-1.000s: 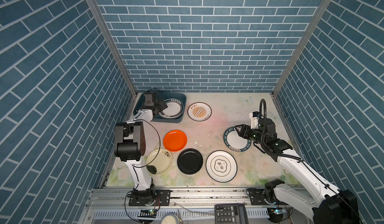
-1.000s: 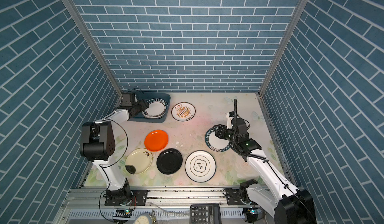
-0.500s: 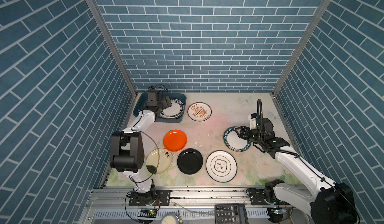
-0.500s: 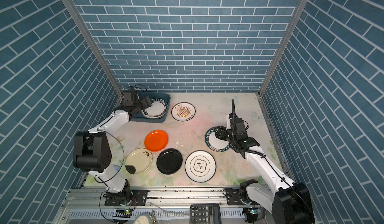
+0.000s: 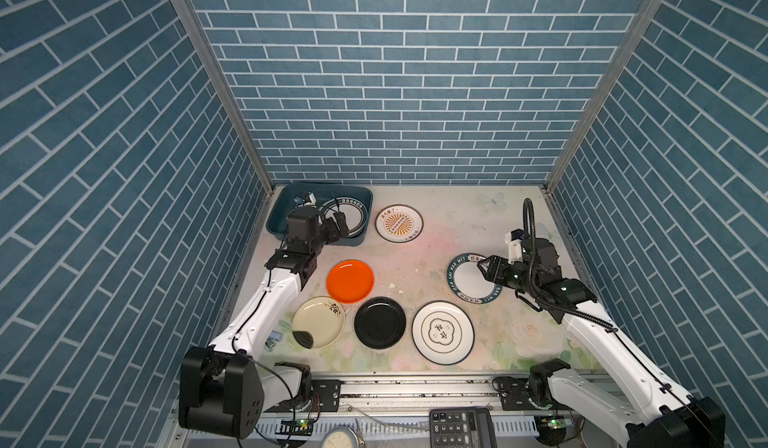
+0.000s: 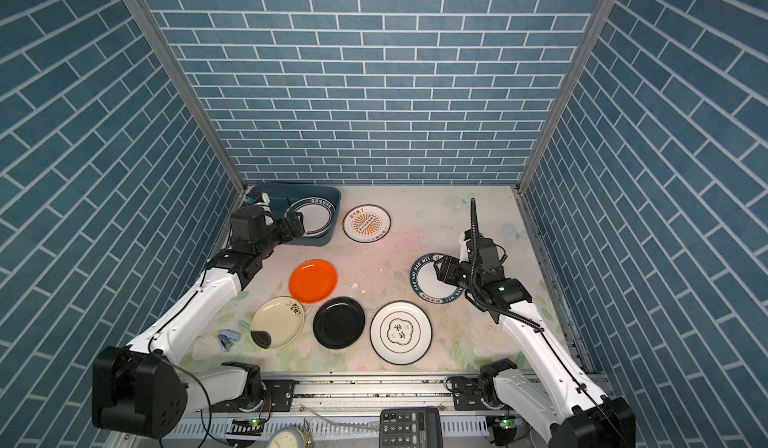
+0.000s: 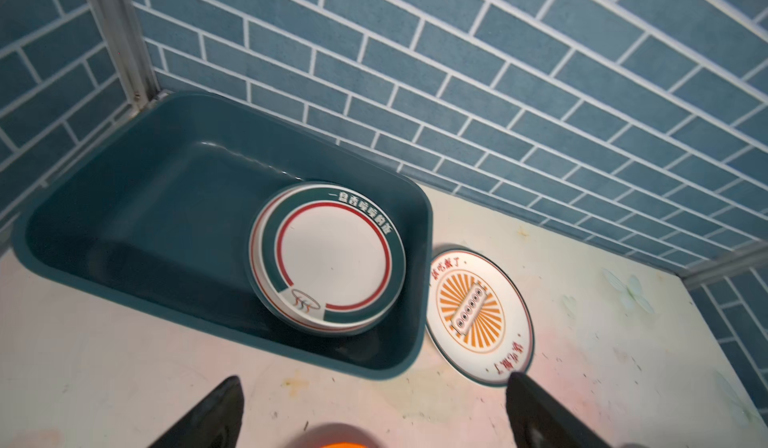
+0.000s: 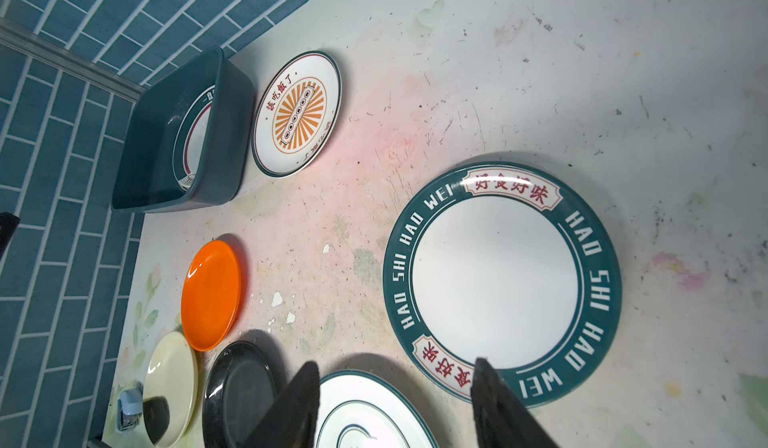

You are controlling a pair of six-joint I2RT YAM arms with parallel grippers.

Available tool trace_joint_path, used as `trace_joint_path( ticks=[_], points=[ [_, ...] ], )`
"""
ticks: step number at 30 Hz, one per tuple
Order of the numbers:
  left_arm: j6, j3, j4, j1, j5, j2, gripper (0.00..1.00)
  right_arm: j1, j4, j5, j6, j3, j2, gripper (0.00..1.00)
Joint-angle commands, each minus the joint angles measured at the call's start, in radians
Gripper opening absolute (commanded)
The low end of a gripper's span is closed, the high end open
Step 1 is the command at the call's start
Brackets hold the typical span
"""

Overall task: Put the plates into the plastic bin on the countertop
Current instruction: 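Open and withdraw the left gripper while the right nears the HAO SHI plate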

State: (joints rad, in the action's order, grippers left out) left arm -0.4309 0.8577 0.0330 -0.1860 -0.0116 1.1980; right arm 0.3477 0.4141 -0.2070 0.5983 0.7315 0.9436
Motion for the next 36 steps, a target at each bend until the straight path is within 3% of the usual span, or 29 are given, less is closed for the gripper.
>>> trace_joint_path(
  ticks=[1, 13, 23, 36],
  points=[
    [0.016, -0.089, -0.115, -0.037, -0.091, -0.032, 1.00, -0.003, 0.052, -0.027, 0.034, -0.037, -0.022, 0.59],
    [0.065, -0.190, -0.381, -0.099, -0.241, 0.077, 0.99, -0.003, 0.064, -0.058, 0.106, -0.175, -0.127, 0.59],
    [0.057, -0.208, -0.405, -0.102, -0.237, 0.113, 1.00, -0.003, 0.061, -0.104, 0.151, -0.298, -0.190, 0.58],
    [0.012, -0.189, -0.433, -0.107, -0.269, 0.178, 1.00, -0.004, -0.144, -0.171, 0.270, -0.443, -0.174, 0.55]
  ],
)
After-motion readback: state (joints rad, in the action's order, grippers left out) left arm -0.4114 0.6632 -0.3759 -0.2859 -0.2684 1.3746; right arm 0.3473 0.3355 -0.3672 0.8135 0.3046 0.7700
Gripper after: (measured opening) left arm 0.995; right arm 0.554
